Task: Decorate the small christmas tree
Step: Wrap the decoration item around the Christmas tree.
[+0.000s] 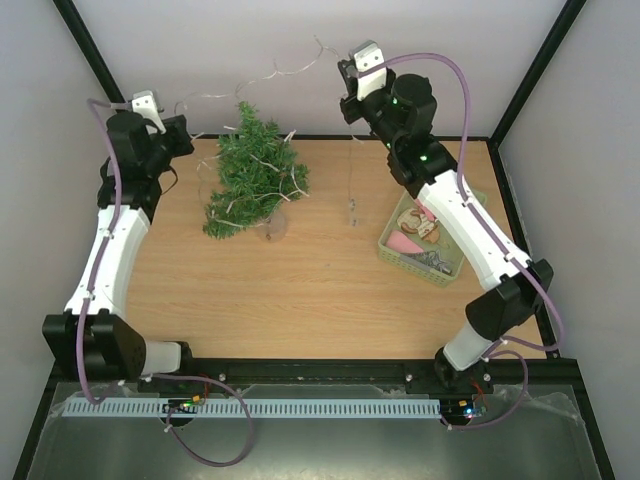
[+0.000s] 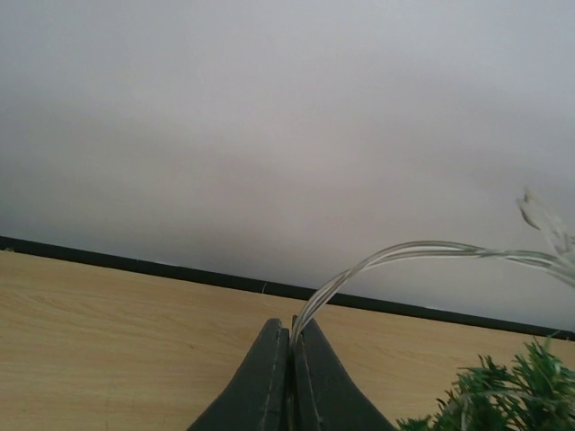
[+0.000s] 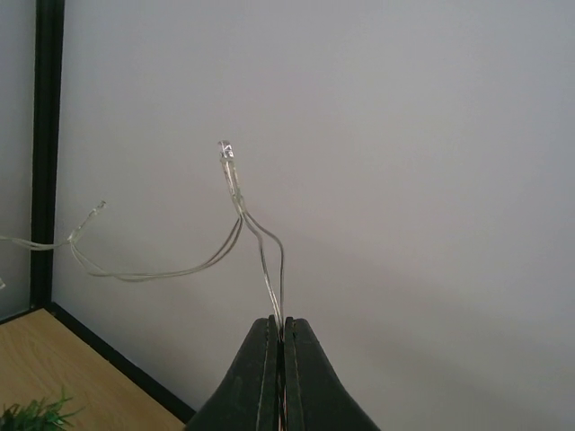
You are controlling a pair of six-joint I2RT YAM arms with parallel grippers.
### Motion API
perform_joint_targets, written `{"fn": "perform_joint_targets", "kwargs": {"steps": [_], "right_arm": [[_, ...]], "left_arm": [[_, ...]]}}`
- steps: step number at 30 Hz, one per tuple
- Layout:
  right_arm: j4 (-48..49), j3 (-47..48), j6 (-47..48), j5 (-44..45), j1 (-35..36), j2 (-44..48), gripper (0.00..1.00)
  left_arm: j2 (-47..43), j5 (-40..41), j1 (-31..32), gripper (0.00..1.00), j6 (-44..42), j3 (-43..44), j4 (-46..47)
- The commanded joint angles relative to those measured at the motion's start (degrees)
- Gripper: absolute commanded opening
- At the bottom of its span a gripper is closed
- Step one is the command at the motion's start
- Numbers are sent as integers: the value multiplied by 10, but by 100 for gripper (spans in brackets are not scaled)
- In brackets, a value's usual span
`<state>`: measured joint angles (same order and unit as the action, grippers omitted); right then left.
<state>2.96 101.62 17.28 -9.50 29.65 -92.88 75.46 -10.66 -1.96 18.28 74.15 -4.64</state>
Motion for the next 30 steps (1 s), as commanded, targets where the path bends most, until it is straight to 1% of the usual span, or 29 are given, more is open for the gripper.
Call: {"fn": "perform_joint_targets", "kwargs": {"steps": [1,9,14,17,20,24,27,30], "right_arm": [[-4,22,-13,-2,-12,-25,2],[-3,36,-32,3,-25,-63,2],[-13,47,-33,4,-34,-86,2],[-25,58,-39,5,-42,-104,2],[-34,67,-56,8,-55,-117,2],[-51,75,-77,13,-78,-125,2],[-52,71,-84,-7,-94,-124,2],[-52,66,-82,-28,-100,-120,2]], "left_arm": [[35,4,-5,4,-16,31,4],[73,16,-6,4,-35,35,23],[103,32,-9,4,-32,53,14],[125,21,-9,4,-33,67,15],[148,-8,-10,5,-30,87,19],[169,-56,-10,10,-19,99,29],[180,-77,-12,19,-16,112,8],[176,-92,-16,25,-10,112,-2]]}}
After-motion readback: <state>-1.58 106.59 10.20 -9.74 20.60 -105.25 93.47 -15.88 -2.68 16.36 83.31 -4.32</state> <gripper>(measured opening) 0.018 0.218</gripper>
